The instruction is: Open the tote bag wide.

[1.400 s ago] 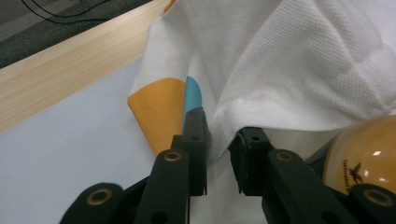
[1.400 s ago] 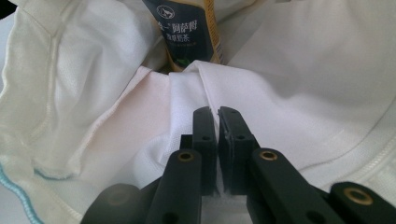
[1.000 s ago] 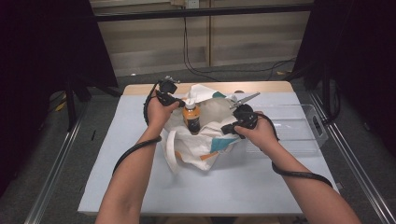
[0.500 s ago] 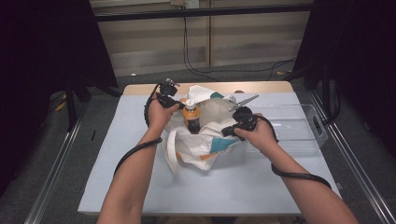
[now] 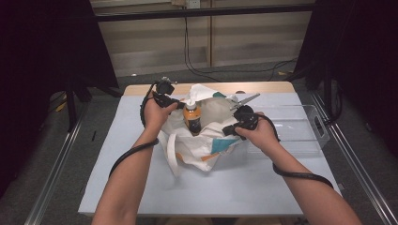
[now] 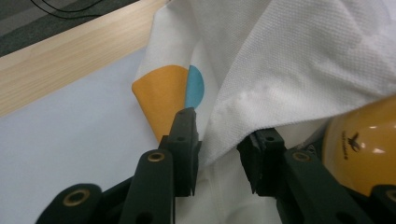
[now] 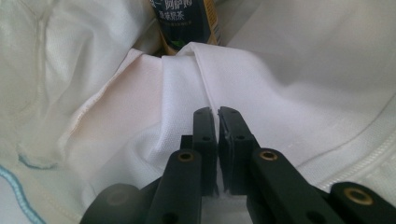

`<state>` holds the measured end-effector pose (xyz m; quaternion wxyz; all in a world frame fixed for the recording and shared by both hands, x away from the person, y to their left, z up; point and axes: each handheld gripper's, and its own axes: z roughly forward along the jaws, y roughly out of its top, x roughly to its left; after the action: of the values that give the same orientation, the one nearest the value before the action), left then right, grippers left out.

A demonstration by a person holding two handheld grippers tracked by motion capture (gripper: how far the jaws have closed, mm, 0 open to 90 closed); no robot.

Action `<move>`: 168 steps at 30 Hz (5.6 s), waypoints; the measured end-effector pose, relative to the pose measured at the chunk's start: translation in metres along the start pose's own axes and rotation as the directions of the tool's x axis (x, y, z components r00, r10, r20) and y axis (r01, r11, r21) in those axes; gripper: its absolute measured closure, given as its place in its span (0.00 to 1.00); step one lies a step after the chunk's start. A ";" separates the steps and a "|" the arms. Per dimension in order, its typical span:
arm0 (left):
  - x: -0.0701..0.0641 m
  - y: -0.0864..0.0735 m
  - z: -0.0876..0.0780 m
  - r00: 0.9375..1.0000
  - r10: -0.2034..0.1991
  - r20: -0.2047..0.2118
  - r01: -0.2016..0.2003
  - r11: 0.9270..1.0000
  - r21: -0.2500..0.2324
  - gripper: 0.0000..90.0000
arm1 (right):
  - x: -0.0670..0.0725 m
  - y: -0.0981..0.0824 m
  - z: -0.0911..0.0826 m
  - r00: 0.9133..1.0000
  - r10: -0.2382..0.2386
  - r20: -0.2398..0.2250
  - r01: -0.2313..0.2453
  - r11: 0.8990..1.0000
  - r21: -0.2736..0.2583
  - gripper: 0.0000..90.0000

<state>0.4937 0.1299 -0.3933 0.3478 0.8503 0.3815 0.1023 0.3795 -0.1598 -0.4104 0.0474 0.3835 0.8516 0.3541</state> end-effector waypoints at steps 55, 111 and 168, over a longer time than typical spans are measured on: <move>-0.011 -0.022 -0.078 0.998 -0.024 0.057 0.023 0.999 0.027 0.21 | 0.008 0.026 -0.004 1.000 0.013 -0.016 -0.013 0.999 -0.038 0.35; 0.019 -0.079 -0.114 0.991 -0.130 0.018 0.130 0.991 -0.036 0.13 | 0.024 0.055 0.022 0.997 -0.055 -0.044 0.055 0.998 -0.013 0.25; 0.017 -0.117 -0.117 0.985 -0.165 0.053 0.168 0.984 -0.056 0.13 | 0.035 0.098 0.049 0.996 -0.087 -0.014 0.088 0.995 0.048 0.25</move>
<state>0.3865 0.2563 -0.3868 0.3898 0.8068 0.4394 0.0640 0.4330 -0.0636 -0.3775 0.0484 0.3447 0.8762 0.3334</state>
